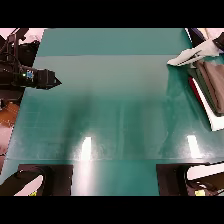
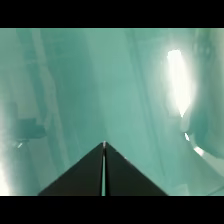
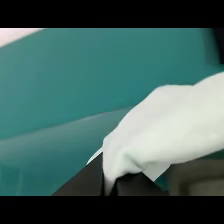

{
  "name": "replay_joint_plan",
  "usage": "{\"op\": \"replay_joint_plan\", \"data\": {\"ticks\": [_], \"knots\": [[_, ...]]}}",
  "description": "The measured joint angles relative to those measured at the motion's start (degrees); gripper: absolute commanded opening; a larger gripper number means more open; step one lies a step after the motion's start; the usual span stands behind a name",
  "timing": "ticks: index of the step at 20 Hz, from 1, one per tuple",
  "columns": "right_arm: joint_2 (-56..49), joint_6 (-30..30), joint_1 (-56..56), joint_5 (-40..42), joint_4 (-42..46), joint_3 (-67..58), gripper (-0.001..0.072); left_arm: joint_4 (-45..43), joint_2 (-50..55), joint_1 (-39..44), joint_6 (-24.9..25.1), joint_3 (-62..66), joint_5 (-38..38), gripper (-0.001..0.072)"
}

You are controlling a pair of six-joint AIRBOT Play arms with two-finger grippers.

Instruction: Fold the shirts.

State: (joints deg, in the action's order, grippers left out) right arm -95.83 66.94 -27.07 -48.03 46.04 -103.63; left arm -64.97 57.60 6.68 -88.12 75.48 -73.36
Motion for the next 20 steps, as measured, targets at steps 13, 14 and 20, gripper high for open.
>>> {"op": "replay_joint_plan", "data": {"ticks": [13, 14, 20], "knots": [[0.57, -8.2, -5.18, 4.52, -4.09, -11.89, 0.0012, 2.23, 0.0, 0.0, -0.02, -0.07, -3.02, 0.0026], [1.57, -8.26, -5.9, 3.82, -4.09, -11.1, 0.0013, 2.29, 0.0, 0.0, -0.02, -0.07, -3.08, 0.0026], [8.9, -8.41, -12.04, -5.44, -3.58, -3.28, 0.0014, 2.43, 0.0, 0.0, -0.02, -0.07, -3.15, 0.0026]]}}
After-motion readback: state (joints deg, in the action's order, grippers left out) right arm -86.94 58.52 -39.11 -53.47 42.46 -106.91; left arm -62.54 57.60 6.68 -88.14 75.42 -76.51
